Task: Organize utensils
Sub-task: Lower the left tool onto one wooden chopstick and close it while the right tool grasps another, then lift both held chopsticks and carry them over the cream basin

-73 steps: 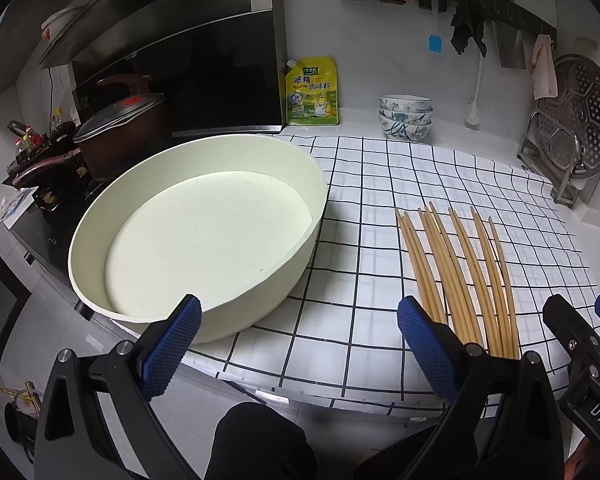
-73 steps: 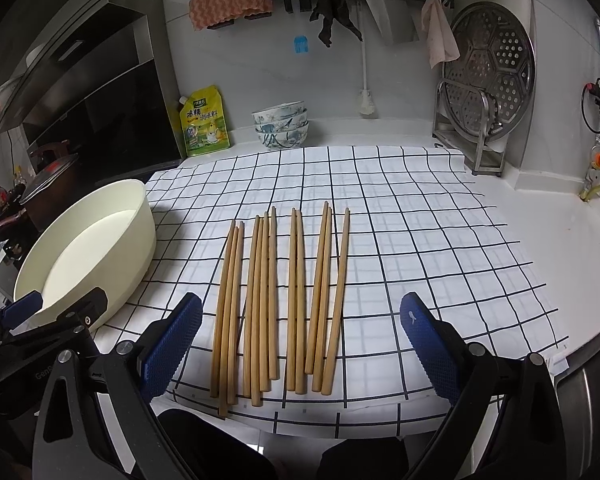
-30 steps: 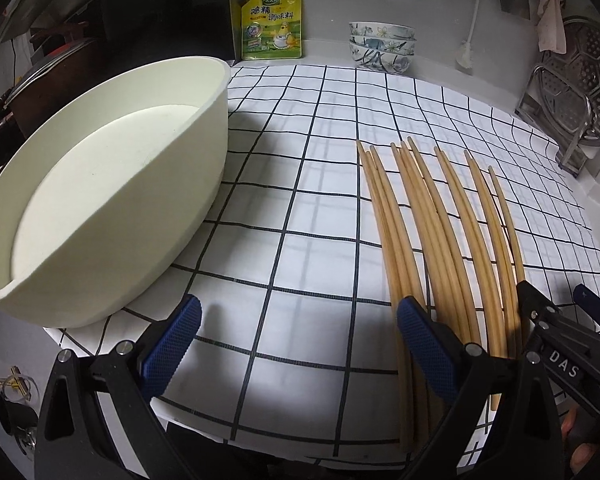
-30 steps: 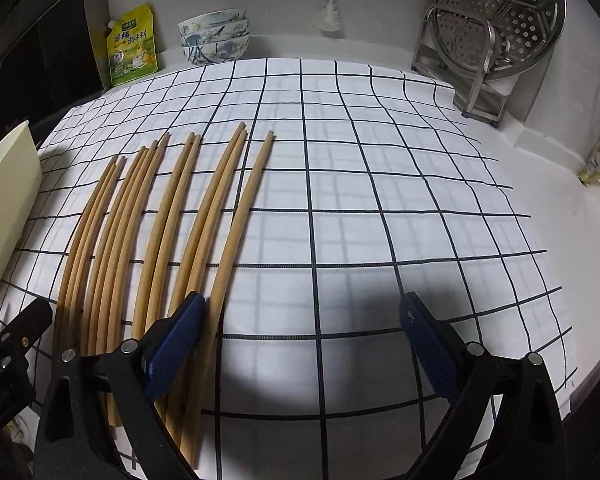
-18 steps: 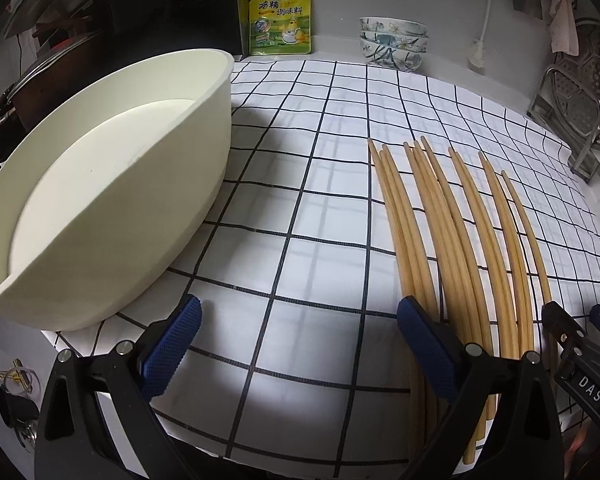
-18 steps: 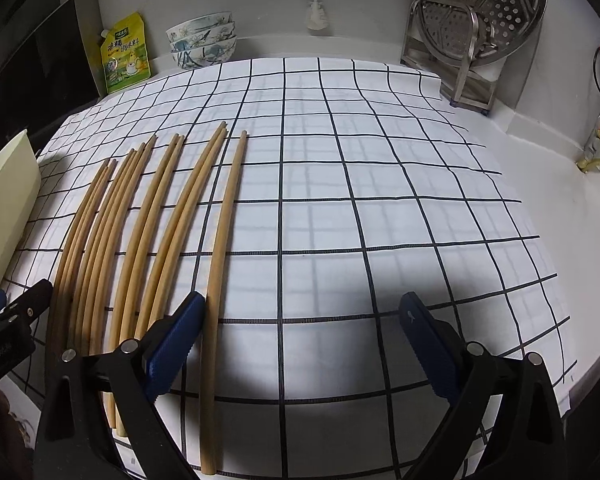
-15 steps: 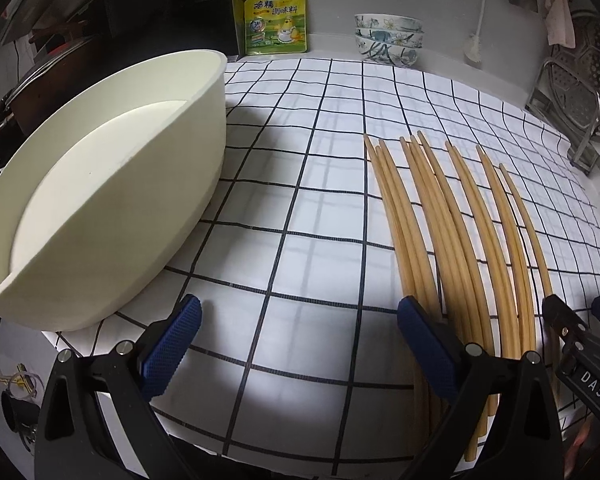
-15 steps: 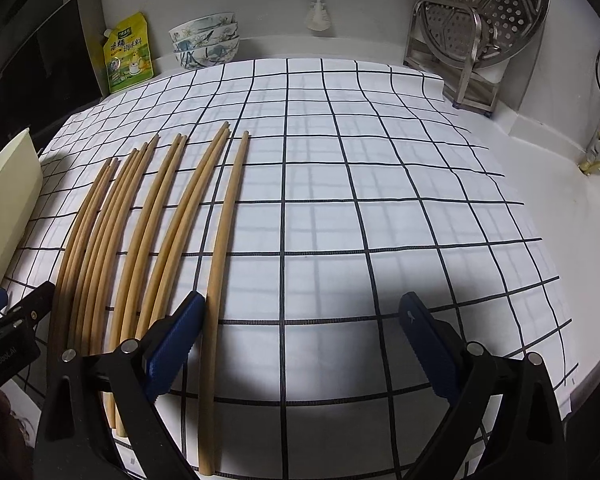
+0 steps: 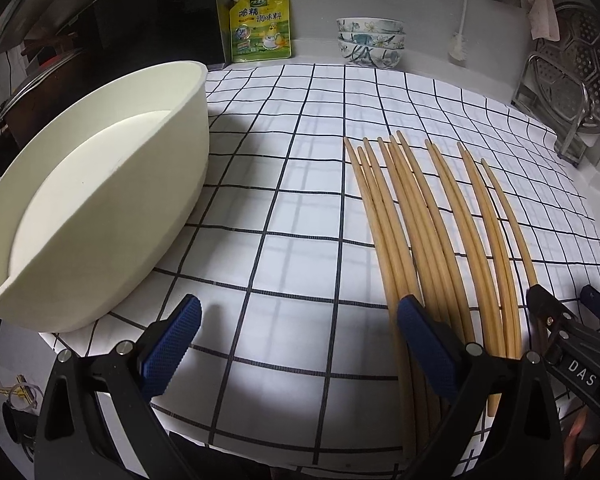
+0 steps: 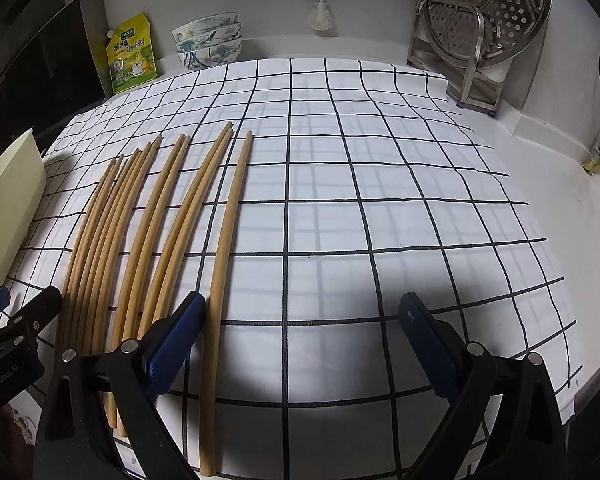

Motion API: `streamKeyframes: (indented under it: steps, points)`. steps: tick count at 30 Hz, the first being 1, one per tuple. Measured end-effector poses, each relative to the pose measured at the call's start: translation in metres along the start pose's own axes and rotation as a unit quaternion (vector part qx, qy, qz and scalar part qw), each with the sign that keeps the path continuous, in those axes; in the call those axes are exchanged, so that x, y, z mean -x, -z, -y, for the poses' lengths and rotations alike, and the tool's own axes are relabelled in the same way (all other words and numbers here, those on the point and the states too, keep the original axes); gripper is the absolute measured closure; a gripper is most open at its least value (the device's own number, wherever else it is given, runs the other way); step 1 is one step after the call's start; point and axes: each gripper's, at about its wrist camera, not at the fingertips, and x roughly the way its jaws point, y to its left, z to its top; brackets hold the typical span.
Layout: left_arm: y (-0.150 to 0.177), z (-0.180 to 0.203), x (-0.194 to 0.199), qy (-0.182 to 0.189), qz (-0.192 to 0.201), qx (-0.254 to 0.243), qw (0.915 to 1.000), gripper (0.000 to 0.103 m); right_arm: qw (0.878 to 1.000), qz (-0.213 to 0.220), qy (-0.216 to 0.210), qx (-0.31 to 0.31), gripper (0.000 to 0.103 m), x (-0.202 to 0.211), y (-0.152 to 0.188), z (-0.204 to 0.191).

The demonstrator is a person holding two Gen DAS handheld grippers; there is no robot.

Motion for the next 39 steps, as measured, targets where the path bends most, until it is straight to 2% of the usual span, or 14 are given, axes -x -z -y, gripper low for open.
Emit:
streamKeyframes:
  steps: [22, 25, 30, 32, 34, 35, 36, 37, 38, 39]
  points:
    - [-0.003, -0.001, -0.008, 0.006, -0.020, 0.008, 0.9998, 0.006, 1.000, 0.001, 0.000, 0.000, 0.009, 0.000, 0.000, 0.000]
    - [-0.003, 0.003, -0.012, -0.010, -0.026, -0.004, 0.9996, 0.006, 1.000, 0.002, 0.001, 0.001, 0.009, -0.001, -0.002, -0.004]
    - [-0.009, 0.006, -0.016, -0.012, -0.024, -0.005, 0.9996, 0.005, 1.000, 0.004, 0.001, 0.005, 0.009, -0.004, -0.006, -0.010]
    - [-0.011, 0.006, -0.018, -0.009, -0.020, -0.005, 0.9997, 0.007, 1.000, 0.008, -0.001, 0.010, 0.012, -0.004, -0.007, -0.010]
    - [-0.012, 0.007, -0.018, 0.003, -0.015, -0.006, 0.9999, 0.016, 1.000, 0.013, -0.005, 0.015, 0.024, -0.004, -0.008, -0.012]
    - [-0.013, 0.008, -0.017, 0.008, -0.013, -0.005, 0.9999, 0.026, 1.000, 0.015, -0.007, 0.019, 0.027, -0.003, -0.009, -0.013]
    - [-0.013, 0.009, -0.015, 0.012, -0.011, -0.007, 0.9998, 0.037, 0.999, 0.017, -0.012, 0.026, 0.036, -0.002, -0.009, -0.016]
    - [-0.013, 0.011, -0.014, 0.017, -0.011, -0.010, 0.9998, 0.042, 0.999, 0.019, -0.014, 0.031, 0.047, -0.001, -0.009, -0.017]
    - [-0.013, 0.013, -0.013, 0.020, -0.010, -0.013, 0.9997, 0.054, 0.999, 0.020, -0.018, 0.038, 0.052, 0.000, -0.009, -0.020]
    - [-0.014, 0.014, -0.012, 0.025, -0.009, -0.016, 0.9995, 0.069, 0.999, 0.020, -0.022, 0.044, 0.064, 0.001, -0.009, -0.023]
